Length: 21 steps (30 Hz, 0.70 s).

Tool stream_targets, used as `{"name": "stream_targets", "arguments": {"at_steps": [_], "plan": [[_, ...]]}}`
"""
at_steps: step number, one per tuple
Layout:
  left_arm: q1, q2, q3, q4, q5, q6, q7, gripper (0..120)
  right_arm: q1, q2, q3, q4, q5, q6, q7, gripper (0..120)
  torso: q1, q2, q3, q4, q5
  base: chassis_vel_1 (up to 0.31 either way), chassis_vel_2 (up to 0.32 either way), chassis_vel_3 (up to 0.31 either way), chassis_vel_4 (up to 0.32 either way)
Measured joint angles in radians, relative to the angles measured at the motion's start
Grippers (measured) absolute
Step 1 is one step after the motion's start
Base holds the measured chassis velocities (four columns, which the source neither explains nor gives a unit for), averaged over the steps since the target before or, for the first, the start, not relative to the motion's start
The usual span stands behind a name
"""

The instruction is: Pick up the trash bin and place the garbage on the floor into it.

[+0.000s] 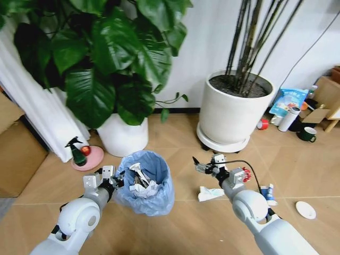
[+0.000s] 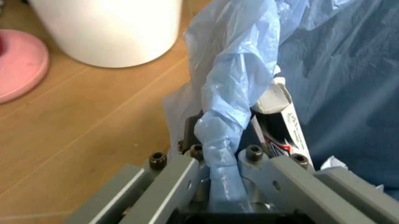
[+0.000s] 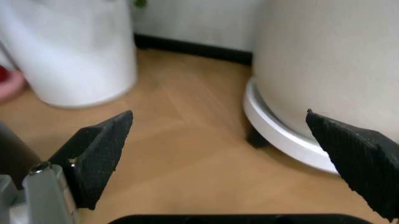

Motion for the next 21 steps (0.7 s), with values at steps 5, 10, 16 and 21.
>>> {"name": "stream_targets", "arguments": {"at_steps": [5, 10, 16, 21], "plan": [[-0.002, -0.005, 0.000, -0.002, 0.000, 0.000, 0.001, 0, 0.018, -0.036, 0.033, -0.107, 0.019, 0.027, -0.146, 100, 0.000, 0.000, 0.000, 0.0008, -0.0004, 0.017, 0.043, -0.019, -0.039], [0.001, -0.008, -0.001, -0.005, 0.002, -0.001, 0.001, 0, 0.034, -0.074, 0.052, -0.213, 0.011, 0.023, -0.308, 100, 0.000, 0.000, 0.000, 0.0013, -0.0003, 0.048, 0.069, -0.020, -0.021], [0.003, -0.013, 0.000, -0.007, 0.005, -0.002, 0.003, 0, 0.072, -0.086, 0.032, -0.343, -0.091, 0.035, -0.456, 100, 0.000, 0.000, 0.000, 0.0001, 0.0000, -0.009, -0.023, 0.002, 0.004], [0.006, -0.012, 0.000, -0.009, 0.006, -0.002, 0.004, 0, 0.107, -0.059, -0.023, -0.428, -0.157, 0.055, -0.497, 100, 0.000, 0.000, 0.000, 0.0005, -0.0001, 0.000, 0.000, 0.000, 0.000]]}}
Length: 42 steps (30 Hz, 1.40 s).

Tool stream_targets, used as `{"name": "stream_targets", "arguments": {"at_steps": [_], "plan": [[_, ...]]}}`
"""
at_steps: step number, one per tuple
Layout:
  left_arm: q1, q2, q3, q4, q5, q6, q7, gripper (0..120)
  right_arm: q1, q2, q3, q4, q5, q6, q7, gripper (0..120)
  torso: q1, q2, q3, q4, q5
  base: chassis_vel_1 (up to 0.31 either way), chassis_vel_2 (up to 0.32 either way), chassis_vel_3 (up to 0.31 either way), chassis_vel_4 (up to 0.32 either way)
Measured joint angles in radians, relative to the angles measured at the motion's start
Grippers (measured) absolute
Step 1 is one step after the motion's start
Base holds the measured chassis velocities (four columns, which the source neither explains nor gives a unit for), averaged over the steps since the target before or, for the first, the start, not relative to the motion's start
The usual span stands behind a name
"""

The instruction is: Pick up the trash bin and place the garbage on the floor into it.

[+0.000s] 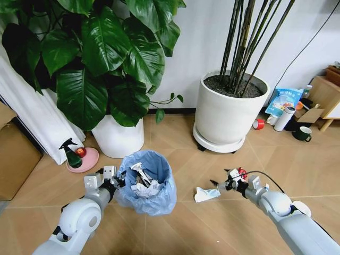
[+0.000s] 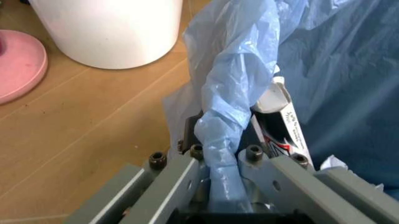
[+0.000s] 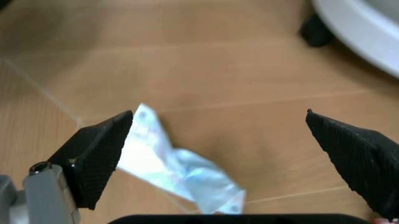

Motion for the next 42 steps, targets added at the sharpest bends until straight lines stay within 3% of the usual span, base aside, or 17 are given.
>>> {"name": "stream_targets", "arguments": {"at_steps": [18, 22, 24, 30, 40, 42], "plan": [[0.011, 0.002, 0.004, 0.010, 0.010, -0.002, 0.000, 0, 0.140, 0.179, -0.144, -0.301, -0.053, 0.004, 0.060, 99, 0.000, 0.000, 0.000, 0.0002, -0.0002, 0.000, 0.000, 0.000, 0.000], [0.011, 0.003, 0.004, 0.012, 0.011, -0.004, 0.001, 0, 0.159, 0.219, -0.147, -0.348, -0.053, 0.013, 0.076, 90, 0.000, 0.000, 0.000, 0.0002, -0.0003, 0.000, 0.000, 0.000, 0.000], [0.008, 0.005, 0.003, 0.013, 0.011, -0.005, 0.003, 0, 0.165, 0.234, -0.146, -0.368, -0.050, 0.021, 0.091, 78, 0.000, 0.000, 0.000, 0.0002, -0.0006, 0.000, 0.000, 0.000, 0.000], [0.002, 0.003, 0.006, 0.019, 0.011, -0.007, 0.006, 0, 0.164, 0.237, -0.141, -0.378, -0.046, 0.025, 0.095, 61, 0.000, 0.000, 0.000, 0.0000, -0.0006, 0.000, 0.000, 0.000, 0.000], [0.001, 0.004, 0.008, 0.020, 0.014, -0.008, 0.007, 0, 0.181, 0.270, -0.127, -0.420, -0.037, 0.037, 0.114, 18, 0.000, 0.000, 0.000, 0.0001, -0.0003, 0.000, 0.000, 0.000, 0.000], [0.001, 0.004, 0.008, 0.020, 0.014, -0.008, 0.007, 0, 0.181, 0.271, -0.127, -0.420, -0.036, 0.038, 0.116, 15, 0.000, 0.000, 0.000, 0.0001, -0.0002, 0.000, 0.000, 0.000, 0.000]]}}
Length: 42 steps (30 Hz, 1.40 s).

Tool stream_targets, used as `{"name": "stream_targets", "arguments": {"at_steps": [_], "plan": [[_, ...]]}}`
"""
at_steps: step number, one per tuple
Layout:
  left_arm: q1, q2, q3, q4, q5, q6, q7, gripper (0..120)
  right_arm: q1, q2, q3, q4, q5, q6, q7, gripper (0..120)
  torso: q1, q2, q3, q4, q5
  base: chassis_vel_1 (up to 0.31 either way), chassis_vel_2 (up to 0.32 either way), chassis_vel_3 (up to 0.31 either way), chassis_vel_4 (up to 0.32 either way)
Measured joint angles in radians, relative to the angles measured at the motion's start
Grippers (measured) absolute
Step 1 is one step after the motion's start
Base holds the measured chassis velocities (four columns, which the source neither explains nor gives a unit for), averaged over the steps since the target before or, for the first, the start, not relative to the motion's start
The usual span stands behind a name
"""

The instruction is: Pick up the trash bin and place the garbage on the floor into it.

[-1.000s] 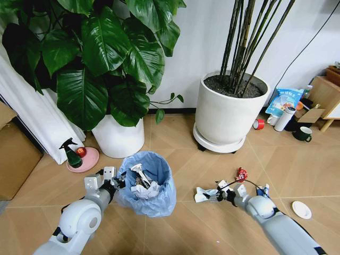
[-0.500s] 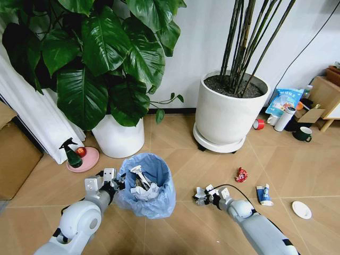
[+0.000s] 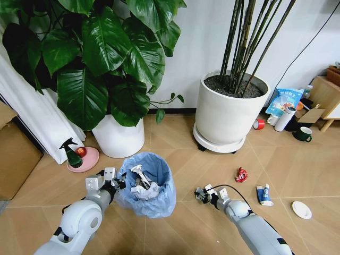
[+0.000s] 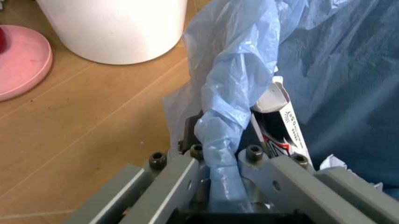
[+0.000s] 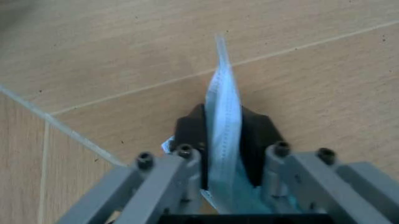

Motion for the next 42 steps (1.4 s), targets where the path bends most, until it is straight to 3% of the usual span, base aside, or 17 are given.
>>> {"name": "stream_targets", "arguments": {"at_steps": [4, 15, 26, 32, 36, 42], "plan": [[0.003, -0.002, 0.000, -0.001, 0.001, 0.000, 0.000, 0, -0.006, 0.005, 0.007, 0.008, 0.014, 0.002, 0.022, 0, 0.000, 0.000, 0.000, -0.0001, 0.0000, 0.000, 0.000, 0.000, 0.000], [0.010, -0.001, 0.000, -0.007, 0.003, 0.000, 0.000, 0, -0.069, 0.007, 0.087, 0.158, 0.119, -0.035, 0.091, 0, 0.000, 0.000, 0.000, 0.0001, -0.0001, 0.000, 0.000, 0.000, 0.000], [0.007, 0.019, 0.014, -0.005, 0.004, 0.000, 0.000, 0, -0.129, -0.109, 0.196, 0.568, 0.210, -0.051, 0.138, 0, 0.000, 0.000, 0.000, -0.0001, -0.0002, 0.000, 0.000, 0.000, 0.000], [-0.029, 0.023, 0.036, 0.015, 0.003, 0.007, 0.001, 0, -0.110, -0.150, 0.158, 0.758, 0.306, -0.101, 0.192, 0, 0.000, 0.000, 0.000, 0.0000, -0.0001, 0.000, 0.000, 0.000, 0.000], [-0.058, 0.031, 0.045, 0.035, -0.001, 0.013, 0.011, 0, -0.077, -0.175, 0.075, 0.910, 0.405, -0.137, 0.240, 0, 0.000, 0.000, 0.000, 0.0000, -0.0002, 0.000, 0.000, 0.000, 0.000], [-0.086, 0.039, 0.056, 0.042, -0.020, 0.031, 0.018, 0, -0.025, -0.169, 0.012, 0.980, 0.487, -0.163, 0.257, 0, 0.000, 0.000, 0.000, 0.0000, -0.0002, 0.000, 0.000, 0.000, 0.000]]}}
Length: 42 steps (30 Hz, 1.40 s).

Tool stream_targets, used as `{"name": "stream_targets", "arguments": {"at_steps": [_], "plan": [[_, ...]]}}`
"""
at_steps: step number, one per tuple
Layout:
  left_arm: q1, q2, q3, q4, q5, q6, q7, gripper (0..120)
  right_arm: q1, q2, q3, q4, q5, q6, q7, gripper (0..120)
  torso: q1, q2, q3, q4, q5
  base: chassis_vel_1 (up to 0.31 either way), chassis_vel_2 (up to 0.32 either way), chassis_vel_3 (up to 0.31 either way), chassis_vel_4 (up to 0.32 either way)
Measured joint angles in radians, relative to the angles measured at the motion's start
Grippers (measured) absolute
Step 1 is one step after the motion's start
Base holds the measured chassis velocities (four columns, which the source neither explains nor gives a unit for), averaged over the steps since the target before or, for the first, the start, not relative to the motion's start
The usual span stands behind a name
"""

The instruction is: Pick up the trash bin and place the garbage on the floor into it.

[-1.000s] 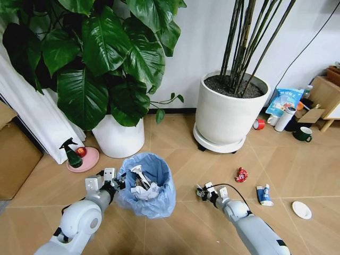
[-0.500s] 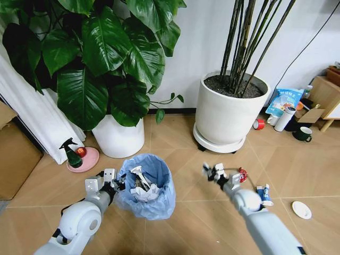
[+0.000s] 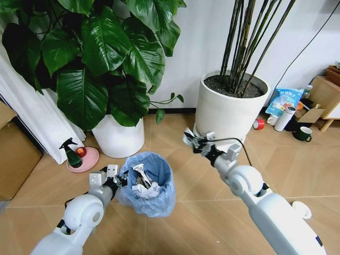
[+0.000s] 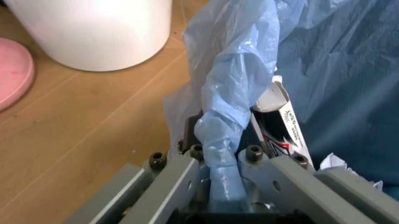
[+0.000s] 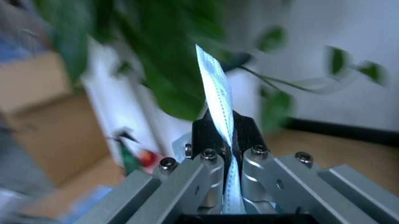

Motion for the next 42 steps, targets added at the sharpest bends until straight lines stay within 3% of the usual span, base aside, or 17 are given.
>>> {"name": "stream_targets", "arguments": {"at_steps": [6, 10, 14, 22, 25, 29, 31, 33, 35, 41, 42], "plan": [[-0.089, 0.007, 0.048, 0.031, -0.045, 0.030, -0.006, 0, 0.142, 0.009, -0.154, 0.080, 0.171, -0.015, 0.019, 0, 0.000, 0.000, 0.000, 0.0000, -0.0002, 0.000, 0.000, 0.000, 0.000], [-0.128, 0.009, 0.070, 0.046, -0.088, 0.045, -0.024, 0, 0.192, 0.029, -0.225, 0.077, 0.202, -0.020, 0.023, 0, 0.000, 0.000, 0.000, 0.0000, 0.0000, 0.000, 0.000, 0.000, 0.000], [-0.152, 0.013, 0.082, 0.057, -0.108, 0.051, -0.032, 0, 0.201, 0.044, -0.288, 0.048, 0.196, -0.021, 0.024, 0, 0.000, 0.000, 0.000, 0.0001, 0.0002, 0.000, 0.000, 0.000, 0.000], [-0.153, 0.015, 0.082, 0.064, -0.110, 0.051, -0.032, 0, 0.154, 0.035, -0.313, -0.006, 0.114, -0.028, 0.005, 0, 0.000, 0.000, 0.000, -0.0001, 0.0004, 0.000, 0.000, 0.000, 0.000], [-0.153, 0.011, 0.082, 0.064, -0.108, 0.050, -0.032, 0, 0.139, 0.033, -0.313, -0.016, 0.081, -0.039, 0.001, 8, 0.000, 0.000, 0.000, -0.0002, 0.0003, 0.000, 0.000, 0.000, 0.000], [-0.150, 0.009, 0.081, 0.064, -0.106, 0.049, -0.031, 0, 0.133, 0.039, -0.313, -0.021, 0.071, -0.040, 0.018, 28, 0.000, 0.000, 0.000, -0.0001, 0.0002, 0.000, 0.000, 0.000, 0.000], [-0.149, 0.009, 0.080, 0.063, -0.106, 0.049, -0.031, 0, 0.133, 0.041, -0.313, -0.024, 0.069, -0.040, 0.020, 30, 0.000, 0.000, 0.000, -0.0001, 0.0002, 0.000, 0.000, 0.000, 0.000], [-0.145, 0.008, 0.079, 0.058, -0.105, 0.048, -0.030, 0, 0.132, 0.046, -0.312, -0.030, 0.062, -0.039, 0.021, 41, 0.000, 0.000, 0.000, 0.0000, 0.0002, 0.000, 0.000, 0.000, 0.000], [-0.143, 0.008, 0.078, 0.057, -0.105, 0.048, -0.030, 0, 0.131, 0.047, -0.312, -0.033, 0.059, -0.038, 0.021, 45, 0.000, 0.000, 0.000, -0.0001, 0.0002, 0.000, 0.000, 0.000, 0.000], [-0.121, 0.008, 0.064, 0.045, -0.095, 0.046, -0.028, 0, 0.122, 0.057, -0.304, -0.041, 0.040, -0.020, 0.037, 73, 0.000, 0.000, 0.000, 0.0000, 0.0002, 0.000, 0.000, 0.000, 0.000], [-0.121, 0.008, 0.064, 0.045, -0.095, 0.046, -0.028, 0, 0.122, 0.057, -0.304, -0.041, 0.040, -0.020, 0.037, 73, 0.000, 0.000, 0.000, 0.0000, 0.0002, 0.000, 0.000, 0.000, 0.000]]}}
